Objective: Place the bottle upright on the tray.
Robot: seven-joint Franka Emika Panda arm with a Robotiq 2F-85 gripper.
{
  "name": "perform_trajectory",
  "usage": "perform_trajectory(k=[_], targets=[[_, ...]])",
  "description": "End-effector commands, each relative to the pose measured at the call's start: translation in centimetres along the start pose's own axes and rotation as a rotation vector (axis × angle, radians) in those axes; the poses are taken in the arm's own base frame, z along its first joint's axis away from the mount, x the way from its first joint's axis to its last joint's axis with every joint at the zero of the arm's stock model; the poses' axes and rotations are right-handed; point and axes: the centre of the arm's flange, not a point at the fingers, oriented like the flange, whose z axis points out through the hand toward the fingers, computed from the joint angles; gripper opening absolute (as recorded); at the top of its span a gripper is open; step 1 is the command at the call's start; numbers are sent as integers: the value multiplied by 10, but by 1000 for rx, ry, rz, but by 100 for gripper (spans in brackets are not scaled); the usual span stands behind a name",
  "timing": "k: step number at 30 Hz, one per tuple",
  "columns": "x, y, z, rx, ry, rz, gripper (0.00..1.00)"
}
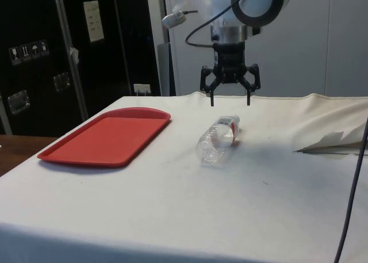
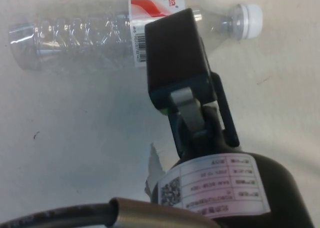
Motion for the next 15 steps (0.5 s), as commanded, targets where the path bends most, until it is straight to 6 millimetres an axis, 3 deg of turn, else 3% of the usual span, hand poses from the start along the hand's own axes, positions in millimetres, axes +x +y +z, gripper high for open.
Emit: perform_trajectory(k=[1,15], targets=[[1,0,0,1,2,19,100],[2,0,1,-1,-4,108,100]])
